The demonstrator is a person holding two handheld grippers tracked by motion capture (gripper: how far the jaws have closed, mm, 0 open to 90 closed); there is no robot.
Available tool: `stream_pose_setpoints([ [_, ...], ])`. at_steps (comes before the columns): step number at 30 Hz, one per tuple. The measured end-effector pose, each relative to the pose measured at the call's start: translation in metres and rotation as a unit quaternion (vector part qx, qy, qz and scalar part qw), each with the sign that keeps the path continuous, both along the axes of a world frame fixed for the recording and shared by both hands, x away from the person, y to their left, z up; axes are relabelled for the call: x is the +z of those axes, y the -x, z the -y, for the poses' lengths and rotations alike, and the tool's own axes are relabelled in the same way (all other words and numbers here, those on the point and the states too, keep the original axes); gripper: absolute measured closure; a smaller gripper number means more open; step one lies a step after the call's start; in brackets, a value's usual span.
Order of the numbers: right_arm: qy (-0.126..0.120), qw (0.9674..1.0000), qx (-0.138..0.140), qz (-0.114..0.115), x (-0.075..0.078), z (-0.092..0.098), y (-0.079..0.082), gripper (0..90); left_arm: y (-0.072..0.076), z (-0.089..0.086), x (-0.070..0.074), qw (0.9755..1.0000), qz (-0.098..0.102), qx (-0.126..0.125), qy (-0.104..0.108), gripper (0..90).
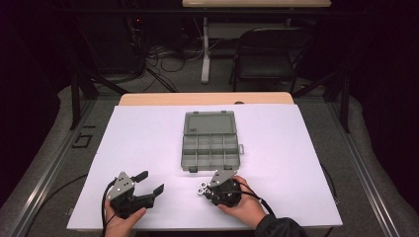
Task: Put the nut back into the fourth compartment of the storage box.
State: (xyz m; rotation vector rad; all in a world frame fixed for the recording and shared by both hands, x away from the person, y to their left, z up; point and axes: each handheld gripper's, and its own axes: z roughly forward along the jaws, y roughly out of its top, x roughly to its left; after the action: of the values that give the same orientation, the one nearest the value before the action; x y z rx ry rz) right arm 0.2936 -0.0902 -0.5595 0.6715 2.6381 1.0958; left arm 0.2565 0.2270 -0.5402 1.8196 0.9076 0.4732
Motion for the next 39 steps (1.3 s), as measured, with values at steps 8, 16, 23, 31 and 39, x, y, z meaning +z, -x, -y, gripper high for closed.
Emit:
stream_pose_setpoints([
  [8,0.008,0.9999,0.006,-0.007,0.007,0.001,0.003,70.2,0.0,0.0,0.0,1.0,0.0,-0.001,0.0,23.4],
  [16,0.004,0.9999,0.01,-0.005,0.041,0.007,0.003,70.2,0.001,0.0,0.0,1.0,0.001,-0.001,0.0,23.4],
  [23,-0.006,1.0,0.003,-0.006,0.062,0.015,-0.007,70.2,0.001,0.0,0.001,1.0,0.002,-0.002,-0.001,23.4],
  [31,0.001,0.9996,-0.025,0.013,0.073,0.025,-0.027,70.2,0.0,0.0,0.001,1.0,0.002,-0.002,0.0,23.5],
  [39,0.027,0.9954,-0.09,0.019,0.082,0.042,-0.072,70.2,0.0,0.001,0.0,1.0,0.001,-0.004,0.001,23.5],
])
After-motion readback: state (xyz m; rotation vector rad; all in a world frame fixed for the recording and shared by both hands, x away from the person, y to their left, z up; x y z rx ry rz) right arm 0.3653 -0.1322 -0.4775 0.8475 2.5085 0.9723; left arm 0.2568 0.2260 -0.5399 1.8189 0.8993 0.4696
